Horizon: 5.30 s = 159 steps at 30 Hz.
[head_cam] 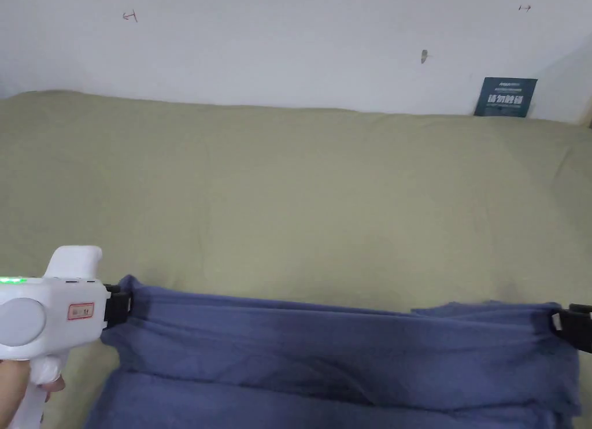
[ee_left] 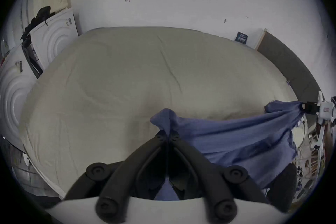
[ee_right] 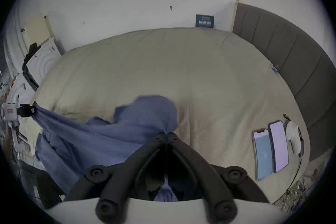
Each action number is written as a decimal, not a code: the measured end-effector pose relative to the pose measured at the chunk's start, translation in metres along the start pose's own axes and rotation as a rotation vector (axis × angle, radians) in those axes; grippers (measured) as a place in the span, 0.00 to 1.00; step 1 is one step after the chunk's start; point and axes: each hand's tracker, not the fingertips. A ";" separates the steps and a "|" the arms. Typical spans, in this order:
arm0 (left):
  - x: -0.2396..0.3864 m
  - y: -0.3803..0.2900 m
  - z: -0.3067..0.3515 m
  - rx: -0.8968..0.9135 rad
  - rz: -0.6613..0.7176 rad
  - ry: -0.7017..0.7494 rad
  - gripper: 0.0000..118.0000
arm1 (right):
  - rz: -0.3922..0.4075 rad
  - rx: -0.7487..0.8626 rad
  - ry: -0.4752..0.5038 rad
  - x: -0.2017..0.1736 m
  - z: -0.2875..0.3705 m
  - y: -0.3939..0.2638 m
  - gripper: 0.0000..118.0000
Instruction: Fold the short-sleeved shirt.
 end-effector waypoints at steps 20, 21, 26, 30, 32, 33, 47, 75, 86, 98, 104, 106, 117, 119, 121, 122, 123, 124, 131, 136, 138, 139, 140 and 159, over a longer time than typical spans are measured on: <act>-0.016 -0.149 0.038 -0.010 -0.020 0.030 0.79 | -0.026 -0.044 0.014 -0.004 0.054 -0.164 0.32; -0.017 -0.148 0.039 -0.013 -0.013 0.039 0.91 | -0.032 -0.058 0.007 -0.006 0.054 -0.163 0.67; -0.024 -0.142 0.067 0.060 0.060 0.045 0.90 | -0.016 -0.013 -0.017 -0.024 0.068 -0.158 0.87; -0.016 -0.136 0.087 0.071 0.116 0.037 0.83 | -0.023 0.052 -0.025 -0.054 0.089 -0.147 0.74; -0.017 -0.136 0.089 0.069 0.138 0.020 0.20 | -0.009 0.109 -0.034 -0.075 0.092 -0.149 0.11; -0.020 -0.137 0.090 0.055 0.147 0.045 0.00 | -0.020 0.156 -0.060 -0.089 0.094 -0.151 0.00; -0.083 -0.100 0.046 -0.168 0.288 -0.226 0.00 | 0.168 0.340 -0.072 -0.219 0.115 -0.148 0.00; -0.084 -0.105 -0.061 -0.450 0.498 -0.768 0.91 | 0.129 0.224 -0.063 -0.187 0.104 -0.143 0.00; -0.107 -0.110 -0.035 -0.363 0.599 -0.574 0.07 | 0.095 0.247 -0.041 -0.168 0.112 -0.143 0.00; -0.086 -0.086 0.074 -0.216 0.475 -0.372 0.07 | 0.120 0.314 -0.013 -0.170 0.125 -0.130 0.00; 0.024 -0.054 0.082 -0.212 0.231 -0.409 0.07 | 0.127 0.359 -0.041 -0.167 0.139 -0.133 0.00; 0.062 -0.049 0.073 -0.234 0.123 -0.397 0.07 | 0.119 0.363 -0.050 -0.163 0.142 -0.133 0.00; 0.218 -0.089 -0.029 -0.345 -0.057 -0.364 0.43 | -0.030 0.336 -0.055 -0.132 0.155 -0.138 0.00; 0.233 -0.095 -0.040 -0.363 -0.092 -0.414 0.64 | -0.032 0.327 -0.072 -0.130 0.155 -0.141 0.00; 0.233 -0.097 -0.043 -0.344 -0.076 -0.432 0.97 | -0.037 0.310 -0.072 -0.125 0.152 -0.143 0.00; 0.234 -0.094 -0.040 -0.337 -0.055 -0.439 0.97 | -0.040 0.304 -0.074 -0.125 0.151 -0.144 0.00; 0.226 -0.091 -0.037 -0.338 -0.023 -0.474 0.97 | -0.043 0.300 -0.072 -0.125 0.150 -0.145 0.00; 0.215 -0.088 -0.033 -0.323 0.025 -0.480 0.95 | -0.046 0.295 -0.066 -0.127 0.150 -0.144 0.00; 0.129 -0.076 0.002 -0.234 0.172 -0.472 0.00 | -0.040 0.283 -0.015 -0.136 0.141 -0.143 0.00; 0.132 -0.075 -0.027 -0.289 0.235 -0.513 0.00 | -0.028 0.270 0.012 -0.143 0.138 -0.141 0.00; 0.153 -0.079 -0.045 -0.309 0.237 -0.523 0.00 | -0.025 0.267 0.011 -0.142 0.139 -0.142 0.00; 0.169 -0.084 -0.058 -0.339 0.200 -0.546 0.00 | -0.027 0.265 0.011 -0.141 0.140 -0.143 0.00; 0.181 -0.090 -0.070 -0.380 0.186 -0.551 0.00 | -0.030 0.261 0.008 -0.142 0.141 -0.142 0.00; 0.103 -0.081 0.005 -0.251 0.189 -0.526 0.00 | 0.003 0.236 0.014 -0.146 0.129 -0.138 0.00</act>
